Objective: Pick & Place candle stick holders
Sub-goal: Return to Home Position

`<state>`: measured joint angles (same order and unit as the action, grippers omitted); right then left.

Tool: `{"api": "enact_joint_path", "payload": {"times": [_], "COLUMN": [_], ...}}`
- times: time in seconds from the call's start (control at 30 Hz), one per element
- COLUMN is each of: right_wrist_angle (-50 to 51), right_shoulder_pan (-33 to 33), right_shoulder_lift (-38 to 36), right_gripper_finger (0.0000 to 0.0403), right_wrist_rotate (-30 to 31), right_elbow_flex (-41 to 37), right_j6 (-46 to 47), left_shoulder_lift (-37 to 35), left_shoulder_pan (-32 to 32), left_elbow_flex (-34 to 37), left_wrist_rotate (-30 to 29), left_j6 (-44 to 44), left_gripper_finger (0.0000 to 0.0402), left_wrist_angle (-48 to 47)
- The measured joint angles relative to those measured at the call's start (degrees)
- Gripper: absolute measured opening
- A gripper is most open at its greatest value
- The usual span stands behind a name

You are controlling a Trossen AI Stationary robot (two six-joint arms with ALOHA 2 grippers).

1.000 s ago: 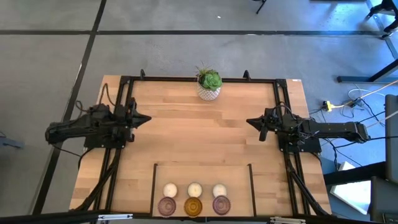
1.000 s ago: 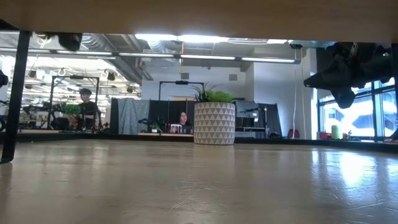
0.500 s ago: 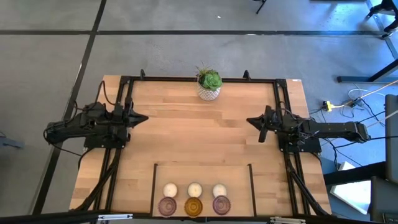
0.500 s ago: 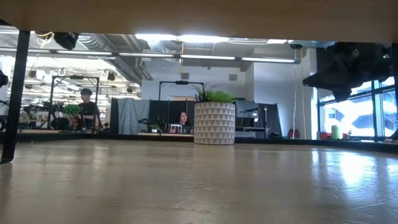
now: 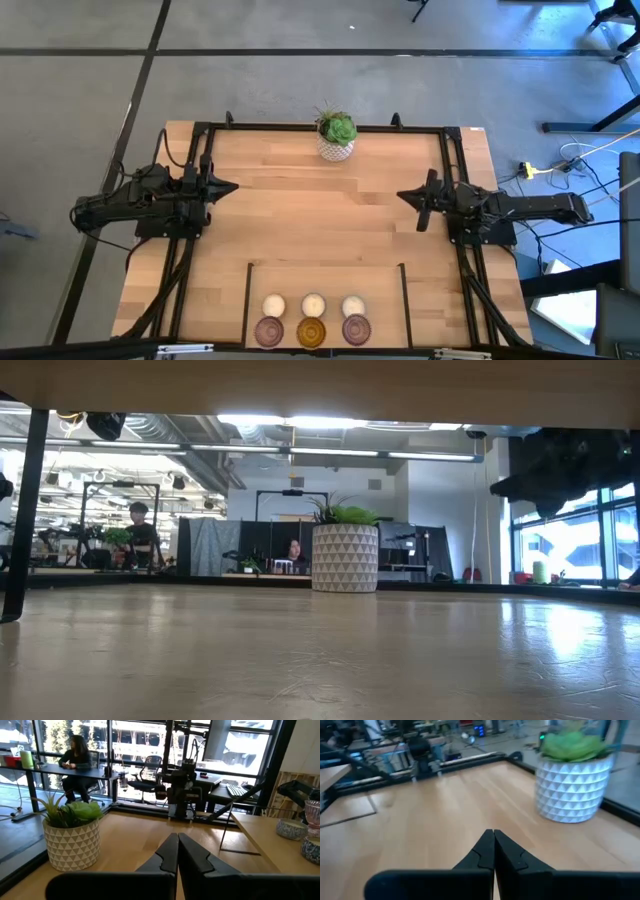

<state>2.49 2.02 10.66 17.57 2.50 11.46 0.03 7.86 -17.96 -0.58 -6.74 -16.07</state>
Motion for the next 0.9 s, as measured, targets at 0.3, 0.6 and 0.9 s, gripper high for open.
{"api": "enact_joint_path", "payload": {"times": [0.3,0.6,0.9], "right_wrist_angle": [0.3,0.3,0.3], "right_shoulder_pan": [1.8,1.8,1.8], "right_shoulder_lift": [0.2,0.3,0.3], "right_gripper_finger": [0.0,0.0,0.0], "right_wrist_rotate": [-1.9,-1.7,-1.7], "right_elbow_flex": [0.0,0.0,0.0], "right_j6": [-1.7,-1.9,-1.9], "left_shoulder_lift": [0.0,0.0,0.0], "left_shoulder_pan": [0.0,0.0,0.0], "left_elbow_flex": [0.0,0.0,2.8], "left_wrist_rotate": [-2.3,2.1,4.6], "left_j6": [-1.1,-3.6,-0.7], "left_gripper_finger": [0.0002,0.0002,0.0002], "left_wrist_angle": [-1.5,-4.8,4.3]}}
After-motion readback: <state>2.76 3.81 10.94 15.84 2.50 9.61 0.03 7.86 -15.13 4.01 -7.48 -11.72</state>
